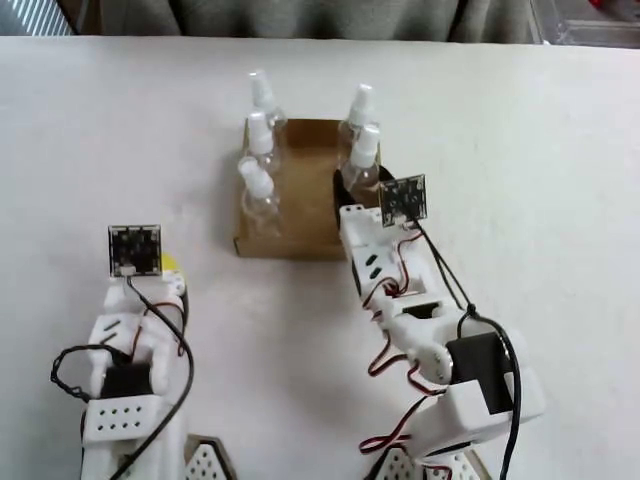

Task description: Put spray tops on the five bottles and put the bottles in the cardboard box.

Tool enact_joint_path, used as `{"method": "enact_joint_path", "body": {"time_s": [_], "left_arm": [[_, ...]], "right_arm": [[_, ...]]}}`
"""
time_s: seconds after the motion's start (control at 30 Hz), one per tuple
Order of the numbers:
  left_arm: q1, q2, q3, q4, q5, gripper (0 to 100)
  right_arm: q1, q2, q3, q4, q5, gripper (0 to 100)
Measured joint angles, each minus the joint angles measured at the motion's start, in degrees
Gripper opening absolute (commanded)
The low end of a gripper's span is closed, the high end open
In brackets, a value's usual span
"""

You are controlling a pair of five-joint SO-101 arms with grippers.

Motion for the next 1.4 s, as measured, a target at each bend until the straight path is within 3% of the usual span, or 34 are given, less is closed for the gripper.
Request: {"method": "enact_joint_path", "body": {"time_s": [0.23, 0.4, 0.67, 0.93, 1.4], "left_arm": [[0.00, 0.00, 0.00, 0.00, 0.00, 2], [0.00, 0.00, 0.00, 0.00, 0.00, 2], [0.00, 0.00, 0.00, 0.00, 0.00, 2], [0.00, 0.00, 0.00, 0.00, 0.00, 2], [0.00, 0.00, 0.00, 0.00, 0.00, 2]], "right_arm": [[-1.14, 0.00, -0.09, 0.00, 0.00, 2.6], [-1.49, 0.00, -0.09, 0.00, 0.09, 14.8], [-2.11, 0.00, -0.09, 0.00, 0.09, 16.7], [-2.02, 0.26, 1.05, 1.05, 0.09, 33.5], [-3.08, 0.26, 1.14, 1.05, 0.09, 34.3]]}}
